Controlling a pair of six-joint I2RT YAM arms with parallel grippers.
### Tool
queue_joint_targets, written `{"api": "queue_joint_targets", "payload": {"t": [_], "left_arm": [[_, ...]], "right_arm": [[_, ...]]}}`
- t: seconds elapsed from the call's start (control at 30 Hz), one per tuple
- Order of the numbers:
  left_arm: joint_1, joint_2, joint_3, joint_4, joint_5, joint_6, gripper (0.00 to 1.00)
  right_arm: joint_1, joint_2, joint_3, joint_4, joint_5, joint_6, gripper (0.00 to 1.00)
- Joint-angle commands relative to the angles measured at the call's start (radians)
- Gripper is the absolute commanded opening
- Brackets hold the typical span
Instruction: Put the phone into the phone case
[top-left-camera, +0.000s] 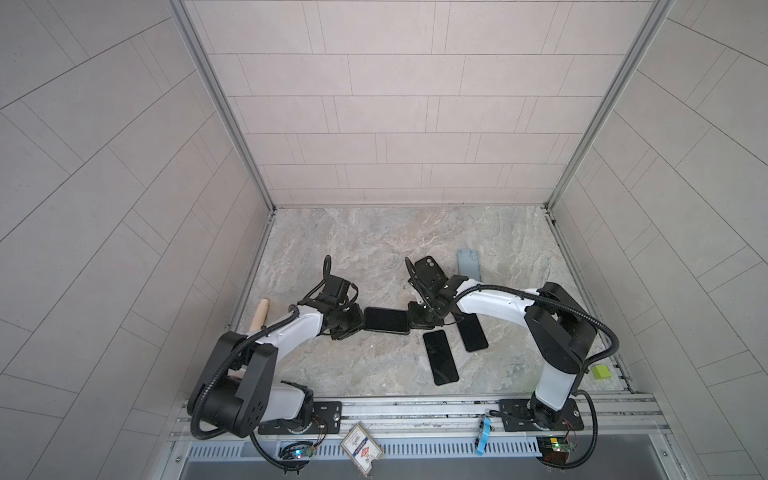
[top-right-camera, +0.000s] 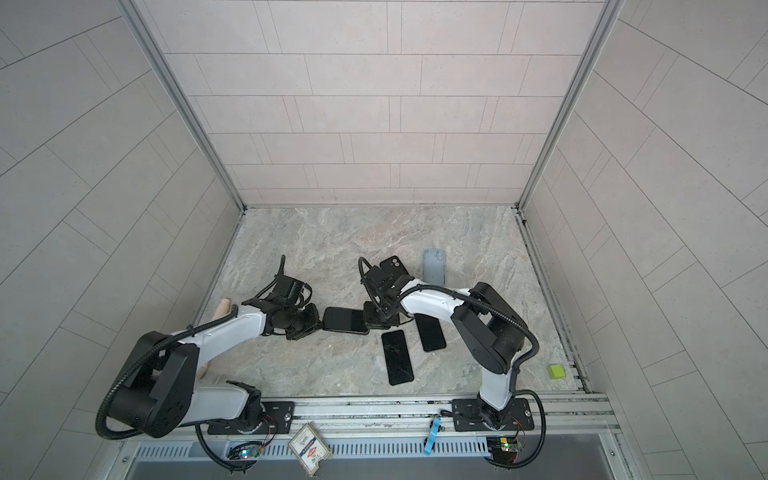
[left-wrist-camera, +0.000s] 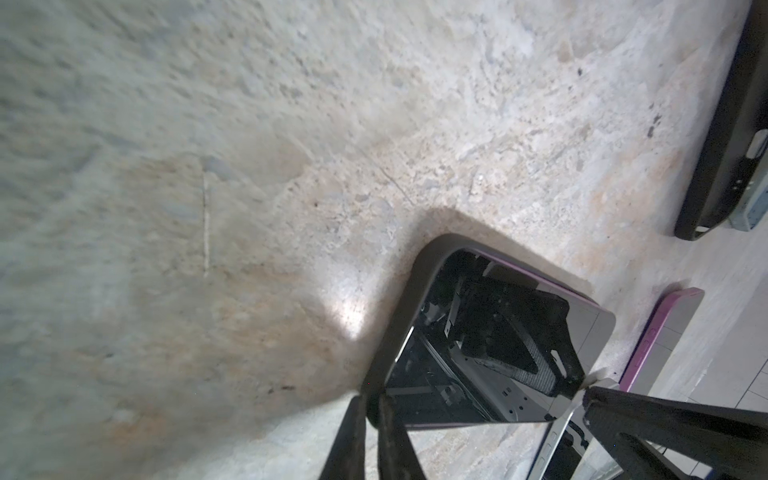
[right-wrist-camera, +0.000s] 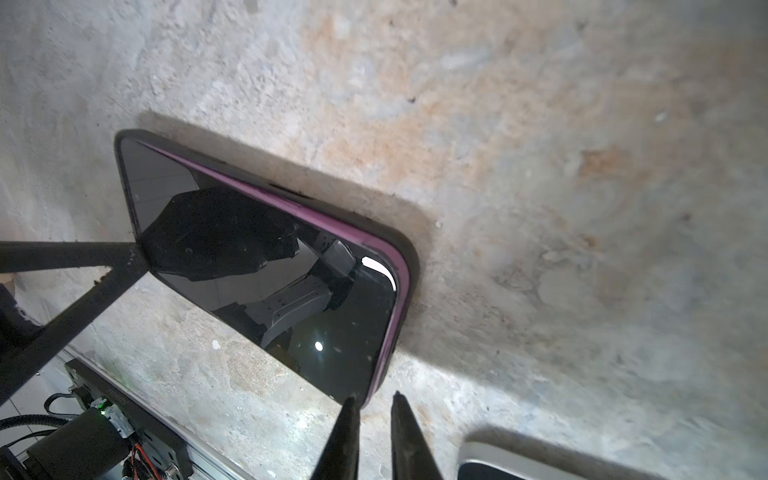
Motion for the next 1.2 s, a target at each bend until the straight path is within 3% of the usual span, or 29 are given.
{"api": "queue_joint_targets", "payload": {"t": [0.0,0.23,0.6,1.17], "left_arm": [[-0.007,-0.024,-0.008,-0.03,0.009,-0.022,0.13],[-0.007,-0.021,0.071,-0.09,-0.01,0.038,0.13],[-0.007,0.122,0.177,-0.117,-0.059,0.105,0.13],[-0.007,0.175,0.139,-0.104,-0.08,0.122,0.13]], "right_arm": [[0.006,0.001,0.001,0.01,0.012,0.017,0.18],[0.007,-0.003,0.001,0.009,0.013,0.018,0.18],[0.019,-0.001,-0.022,0.019,0.041,0.053,0.17],[0.042,0.032,-0.025,0.022,0.056,0.08,0.16]]}}
